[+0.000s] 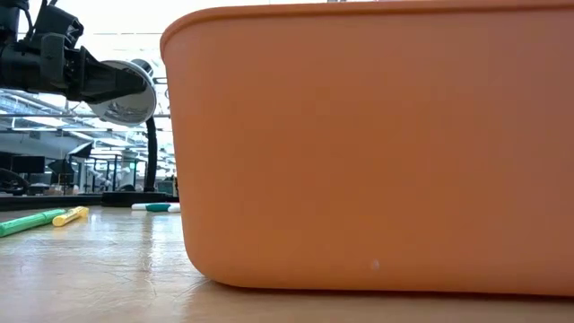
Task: Pick & Place Markers
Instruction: Put the light green thin dry erase marker into the blue bin
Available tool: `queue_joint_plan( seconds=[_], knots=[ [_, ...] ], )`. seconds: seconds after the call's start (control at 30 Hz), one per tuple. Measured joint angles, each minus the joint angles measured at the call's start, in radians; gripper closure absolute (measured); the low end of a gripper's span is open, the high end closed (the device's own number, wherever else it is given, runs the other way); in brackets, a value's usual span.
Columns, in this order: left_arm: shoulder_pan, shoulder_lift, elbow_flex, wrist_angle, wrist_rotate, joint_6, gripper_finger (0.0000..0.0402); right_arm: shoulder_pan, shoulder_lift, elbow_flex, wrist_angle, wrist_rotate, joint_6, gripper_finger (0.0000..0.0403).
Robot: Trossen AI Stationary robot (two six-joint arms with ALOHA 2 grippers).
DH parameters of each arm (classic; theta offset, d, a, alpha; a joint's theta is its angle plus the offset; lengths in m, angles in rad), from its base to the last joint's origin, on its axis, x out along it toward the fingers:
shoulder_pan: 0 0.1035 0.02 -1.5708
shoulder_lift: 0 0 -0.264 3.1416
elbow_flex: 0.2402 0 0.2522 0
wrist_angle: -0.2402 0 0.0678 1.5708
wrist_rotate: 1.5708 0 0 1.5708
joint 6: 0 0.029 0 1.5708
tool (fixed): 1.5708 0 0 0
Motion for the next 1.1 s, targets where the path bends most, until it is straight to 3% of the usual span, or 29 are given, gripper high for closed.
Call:
queue_joint_plan(
  seconds=[0.2,0.7,1.1],
  knots=[
    [0.0,0.0,0.0,0.0,0.0,0.0,0.0188,0.0,-0.002,-0.113,0.075,-0.049,0.077,0.0303],
    [0.0,0.0,0.0,0.0,0.0,0.0,0.0188,0.0,-0.005,-0.335,0.374,-0.04,0.113,0.0303],
    [0.0,0.0,0.0,0.0,0.0,0.0,0.0188,0.0,-0.003,-0.356,0.403,-0.012,0.011,0.0303]
  ],
)
